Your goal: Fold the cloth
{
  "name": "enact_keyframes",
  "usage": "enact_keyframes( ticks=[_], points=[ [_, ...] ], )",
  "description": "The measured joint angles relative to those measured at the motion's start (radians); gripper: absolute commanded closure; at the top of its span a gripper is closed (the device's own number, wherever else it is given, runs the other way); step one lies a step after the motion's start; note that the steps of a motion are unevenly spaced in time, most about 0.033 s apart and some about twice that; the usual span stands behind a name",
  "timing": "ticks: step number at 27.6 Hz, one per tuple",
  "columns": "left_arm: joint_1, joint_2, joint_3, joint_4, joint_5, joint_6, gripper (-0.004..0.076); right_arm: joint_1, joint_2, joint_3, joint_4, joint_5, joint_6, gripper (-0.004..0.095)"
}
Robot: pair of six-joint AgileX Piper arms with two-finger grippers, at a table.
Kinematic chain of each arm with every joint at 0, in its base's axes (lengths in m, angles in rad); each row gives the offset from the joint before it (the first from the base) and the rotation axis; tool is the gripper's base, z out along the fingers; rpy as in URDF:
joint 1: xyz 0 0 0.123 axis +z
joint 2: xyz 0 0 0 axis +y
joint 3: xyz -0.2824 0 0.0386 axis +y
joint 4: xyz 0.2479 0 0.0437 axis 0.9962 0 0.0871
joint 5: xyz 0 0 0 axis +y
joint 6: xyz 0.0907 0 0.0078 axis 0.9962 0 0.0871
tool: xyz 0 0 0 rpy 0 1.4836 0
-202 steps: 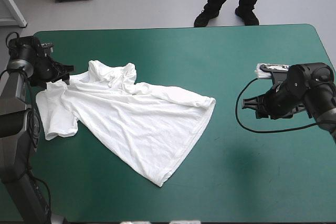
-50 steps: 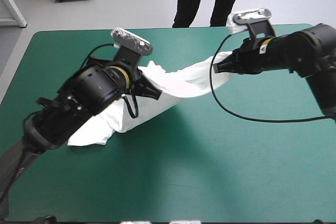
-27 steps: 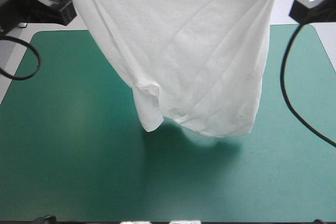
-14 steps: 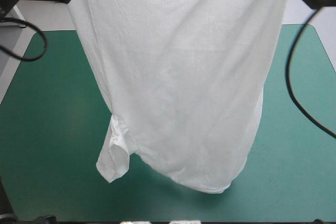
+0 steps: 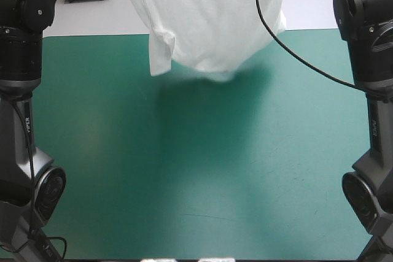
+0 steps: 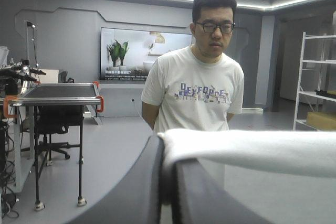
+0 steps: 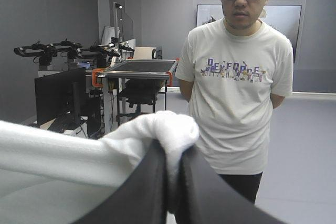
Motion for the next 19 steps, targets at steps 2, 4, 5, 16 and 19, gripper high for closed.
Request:
enact_keyframes(
  ticks=[2,4,5,16,19],
  points=[
    [0.009,0.024,-0.001,-0.008,0.036,0.009,0.0734,-0.017,0.007,0.0,0.031,0.054,0.011,0.0908],
    [0.009,0.069,-0.001,-0.021,0.088,0.01,0.0734,-0.034,0.027,0.003,0.05,0.16,0.022,0.0908],
    [0.009,0.085,-0.001,-0.022,0.107,0.01,0.0734,-0.037,0.036,0.003,0.052,0.19,0.025,0.0908],
    [0.011,0.324,0.0,-0.022,0.334,0.01,0.0734,-0.061,0.28,0.011,0.074,0.386,0.032,0.0925],
    [0.011,0.385,0.0,-0.025,0.35,0.01,0.0734,-0.094,0.369,0.012,0.138,0.404,0.032,0.0925]
  ],
)
